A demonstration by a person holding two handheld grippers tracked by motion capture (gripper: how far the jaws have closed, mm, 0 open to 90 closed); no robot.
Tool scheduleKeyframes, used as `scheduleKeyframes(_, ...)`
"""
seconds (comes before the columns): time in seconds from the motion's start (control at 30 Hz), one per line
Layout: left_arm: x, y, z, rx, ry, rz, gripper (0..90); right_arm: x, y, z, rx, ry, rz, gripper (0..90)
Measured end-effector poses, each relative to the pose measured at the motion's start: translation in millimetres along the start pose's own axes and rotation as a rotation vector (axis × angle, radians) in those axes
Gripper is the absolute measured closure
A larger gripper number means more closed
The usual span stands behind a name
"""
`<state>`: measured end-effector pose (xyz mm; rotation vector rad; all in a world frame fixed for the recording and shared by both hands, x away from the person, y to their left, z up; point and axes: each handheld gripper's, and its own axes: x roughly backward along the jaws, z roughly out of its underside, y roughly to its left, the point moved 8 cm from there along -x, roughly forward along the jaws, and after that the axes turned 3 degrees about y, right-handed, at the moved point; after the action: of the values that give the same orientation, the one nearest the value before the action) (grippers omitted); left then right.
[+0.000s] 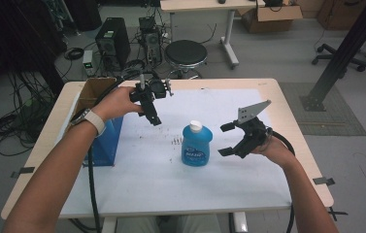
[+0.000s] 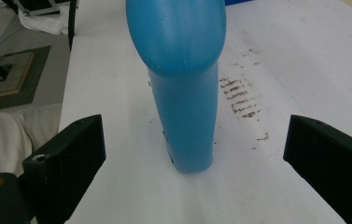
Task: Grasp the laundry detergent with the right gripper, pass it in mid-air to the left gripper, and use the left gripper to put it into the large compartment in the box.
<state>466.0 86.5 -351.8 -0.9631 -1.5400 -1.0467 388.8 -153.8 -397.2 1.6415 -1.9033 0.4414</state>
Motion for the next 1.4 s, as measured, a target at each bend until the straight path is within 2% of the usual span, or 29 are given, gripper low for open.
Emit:
scheduleKeyframes(0.47,-1.2,0.1,-0.6,-0.005,0.004,0.002,5.3,-2.4,-1.2,1.2,0.005,-0.011,0.014,5.4)
scheduleKeyframes(1.4,-1.2,0.3,0.6,0.002,0.007,-0.001,5.3,-36.1,0.2,-2.5,0.008,-0.040,-0.001,5.8)
